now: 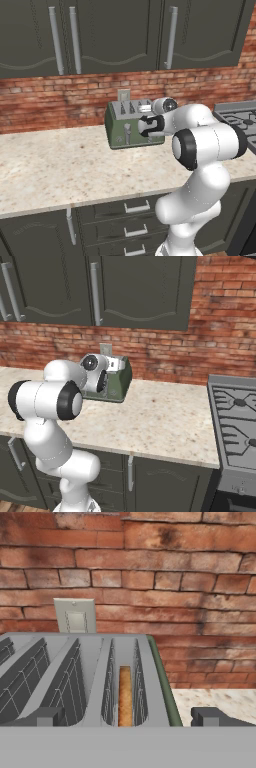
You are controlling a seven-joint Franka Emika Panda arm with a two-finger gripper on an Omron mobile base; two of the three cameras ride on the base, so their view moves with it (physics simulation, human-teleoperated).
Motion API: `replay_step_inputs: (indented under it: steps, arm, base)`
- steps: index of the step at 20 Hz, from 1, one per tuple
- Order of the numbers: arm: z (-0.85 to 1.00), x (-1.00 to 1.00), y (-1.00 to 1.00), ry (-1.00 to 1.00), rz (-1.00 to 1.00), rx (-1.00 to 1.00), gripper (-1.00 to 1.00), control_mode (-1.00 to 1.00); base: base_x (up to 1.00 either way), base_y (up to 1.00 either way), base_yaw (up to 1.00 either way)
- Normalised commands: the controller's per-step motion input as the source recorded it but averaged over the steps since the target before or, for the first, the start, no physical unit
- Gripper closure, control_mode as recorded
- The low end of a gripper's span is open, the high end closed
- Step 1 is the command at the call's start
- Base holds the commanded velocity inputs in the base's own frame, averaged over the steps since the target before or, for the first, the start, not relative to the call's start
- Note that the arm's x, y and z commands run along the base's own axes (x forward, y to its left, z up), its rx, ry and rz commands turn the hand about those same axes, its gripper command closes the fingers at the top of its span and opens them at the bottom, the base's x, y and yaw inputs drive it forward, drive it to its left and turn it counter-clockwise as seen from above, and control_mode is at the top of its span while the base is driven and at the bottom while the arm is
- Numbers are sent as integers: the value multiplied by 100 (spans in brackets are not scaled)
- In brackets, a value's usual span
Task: Start the toaster. Once the lever pops up, take the bread to the plate on the dining counter.
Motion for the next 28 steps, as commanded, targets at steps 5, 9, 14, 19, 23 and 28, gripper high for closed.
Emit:
replay_step_inputs:
  steps: [5, 9, 14, 19, 23, 28]
  arm:
    - [0, 0, 0, 0, 0, 0, -100, -100]
    - [0, 0, 0, 0, 0, 0, -100, -100]
    - [0, 0, 0, 0, 0, 0, -100, -100]
    - [0, 0, 0, 0, 0, 0, -100, -100]
    - [0, 0, 0, 0, 0, 0, -100, -100]
    - [0, 0, 0, 0, 0, 0, -100, -100]
  base:
    - [0, 0, 0]
    - [0, 0, 0]
    - [0, 0, 0]
    - [0, 0, 0]
    - [0, 0, 0]
    - [0, 0, 0]
